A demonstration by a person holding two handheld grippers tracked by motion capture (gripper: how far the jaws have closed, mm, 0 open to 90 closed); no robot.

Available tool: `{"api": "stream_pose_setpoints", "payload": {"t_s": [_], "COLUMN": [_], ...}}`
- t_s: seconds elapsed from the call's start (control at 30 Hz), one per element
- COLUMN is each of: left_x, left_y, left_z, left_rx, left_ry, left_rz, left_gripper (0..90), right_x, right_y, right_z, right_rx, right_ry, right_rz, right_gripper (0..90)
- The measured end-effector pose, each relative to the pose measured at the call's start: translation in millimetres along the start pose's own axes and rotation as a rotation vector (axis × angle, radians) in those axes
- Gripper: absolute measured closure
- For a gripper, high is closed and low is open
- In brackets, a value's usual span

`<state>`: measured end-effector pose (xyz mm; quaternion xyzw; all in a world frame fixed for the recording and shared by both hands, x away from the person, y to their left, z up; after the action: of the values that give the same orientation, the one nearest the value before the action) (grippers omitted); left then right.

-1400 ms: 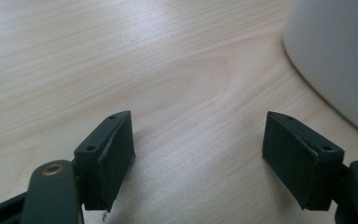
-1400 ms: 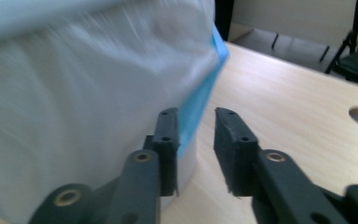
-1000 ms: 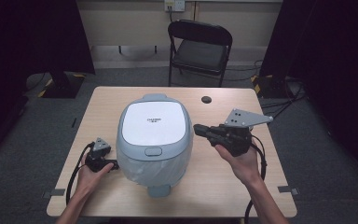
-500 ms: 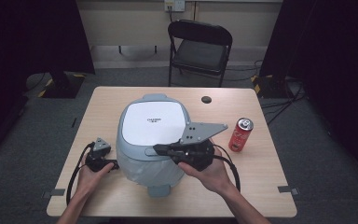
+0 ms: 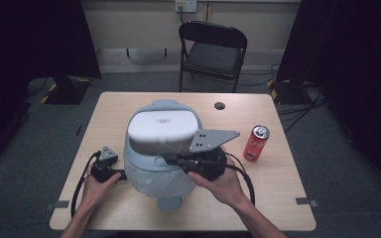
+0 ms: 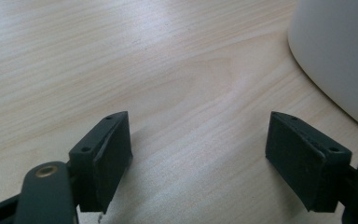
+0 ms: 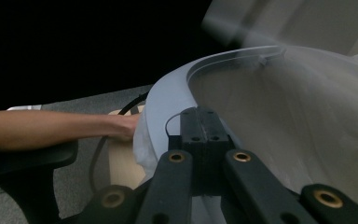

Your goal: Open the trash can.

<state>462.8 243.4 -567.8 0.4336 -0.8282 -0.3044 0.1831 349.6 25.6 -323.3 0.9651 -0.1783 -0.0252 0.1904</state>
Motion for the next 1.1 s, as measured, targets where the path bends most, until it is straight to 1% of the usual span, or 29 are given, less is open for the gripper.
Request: {"api": "stream_pose_setpoints", "payload": {"t_s": [0.1,0.23,0.27,0.3,0.33,0.37,0.4,0.43,0.47,0.5,0.53,0.57,0.6,0.63,0.67,0.7,0.73,0.77,0.8,0.83,0.87,0.93,0.97,1.0,1.03,1.07,1.1], "left_x": [0.0,0.0,-0.2,0.0,0.0,0.0,0.0,0.0,-0.2,-0.2,0.1,0.1,0.0,0.0,-0.1,-0.1,0.0,0.0,0.0,0.0,0.0,-0.1,-0.1,-0.1,-0.1,-0.1,-0.1], "left_y": [0.0,0.0,0.1,0.0,0.0,0.0,0.0,0.0,0.1,0.1,-0.1,-0.1,-0.1,-0.1,0.1,0.1,0.1,0.1,0.1,0.1,0.1,0.1,0.1,0.1,0.1,0.1,0.1], "left_z": [0.0,0.0,0.0,0.0,0.0,0.0,0.0,0.0,0.0,0.0,-0.1,-0.1,-0.1,-0.1,0.1,0.1,0.1,0.1,0.1,0.1,0.1,0.1,0.1,0.2,0.2,0.2,0.2], "left_rx": [0.0,0.0,-0.001,0.0,0.0,0.0,0.0,0.0,-0.001,-0.001,0.0,0.0,0.0,0.0,-0.001,-0.001,-0.001,-0.001,0.0,0.0,0.0,-0.001,-0.001,-0.001,-0.001,-0.001,-0.001], "left_ry": [0.0,0.0,-0.003,-0.001,-0.001,-0.001,-0.001,-0.001,-0.003,-0.003,-0.001,-0.001,-0.001,-0.001,0.002,0.004,0.005,0.005,0.005,0.005,0.005,0.004,0.004,0.005,0.005,0.005,0.005], "left_rz": [0.001,0.001,0.0,0.001,0.001,0.001,0.001,0.001,0.0,0.0,0.002,0.0,-0.004,-0.004,-0.01,-0.012,-0.01,-0.01,-0.01,-0.011,-0.011,-0.012,-0.012,-0.013,-0.013,-0.013,-0.013], "left_gripper": [21.9,21.9,21.9,21.9,21.9,21.9,21.9,21.9,21.9,21.9,21.9,21.9,21.8,21.7,21.7,21.6,21.6,21.6,21.6,21.6,21.6,21.6,21.5,21.5,21.4,21.4,21.4], "right_x": [-0.7,3.1,4.7,8.0,12.3,12.3,19.8,19.8,28.7,28.7,34.1,46.0,52.5,52.5,59.4,74.7,79.3,79.3,85.6,96.9,103.0,113.4,113.4,117.5,124.8,128.5,128.5], "right_y": [0.8,2.8,3.7,4.9,6.4,6.4,10.3,10.3,15.4,15.4,18.6,25.5,28.9,28.9,32.7,43.0,45.9,45.9,49.4,55.6,58.4,61.3,61.3,60.9,59.1,59.1,59.1], "right_z": [-0.3,-0.9,-0.6,-0.1,0.5,0.5,1.5,1.5,3.1,3.1,3.7,6.7,8.8,8.8,11.2,15.1,16.9,16.9,19.6,25.9,29.6,39.9,39.9,46.9,64.4,73.0,73.0], "right_rx": [-0.008,0.006,0.009,0.013,0.018,0.018,0.029,0.029,0.035,0.035,0.042,0.045,0.048,0.048,0.049,0.076,0.081,0.081,0.084,0.089,0.091,0.08,0.08,0.069,0.027,0.018,0.018], "right_ry": [0.015,-0.007,-0.02,-0.034,-0.039,-0.039,-0.057,-0.057,-0.073,-0.073,-0.084,-0.104,-0.116,-0.116,-0.126,-0.165,-0.173,-0.173,-0.18,-0.198,-0.206,-0.219,-0.219,-0.235,-0.241,-0.245,-0.245], "right_rz": [0.003,-0.007,-0.015,-0.011,0.002,0.002,0.014,0.014,0.045,0.045,0.068,0.116,0.14,0.14,0.168,0.213,0.227,0.227,0.253,0.296,0.332,0.391,0.391,0.414,0.474,0.501,0.501], "right_gripper": [90.0,90.0,90.0,90.0,90.0,90.0,90.0,90.0,86.3,86.3,85.0,80.1,76.7,76.7,73.1,72.1,71.8,71.8,70.9,69.9,68.4,62.7,62.7,58.9,52.0,49.6,49.6]}}
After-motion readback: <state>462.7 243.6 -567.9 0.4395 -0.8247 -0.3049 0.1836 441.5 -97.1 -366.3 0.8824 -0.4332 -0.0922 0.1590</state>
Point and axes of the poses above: each handheld gripper's, and its own axes: y roughly backward along the jaws, z roughly out of its underside, x roughly to its right, the point moved 10 cm from there along -y, roughly forward along the jaws, and after that the axes turned 3 degrees about z, right-handed, at the moved point
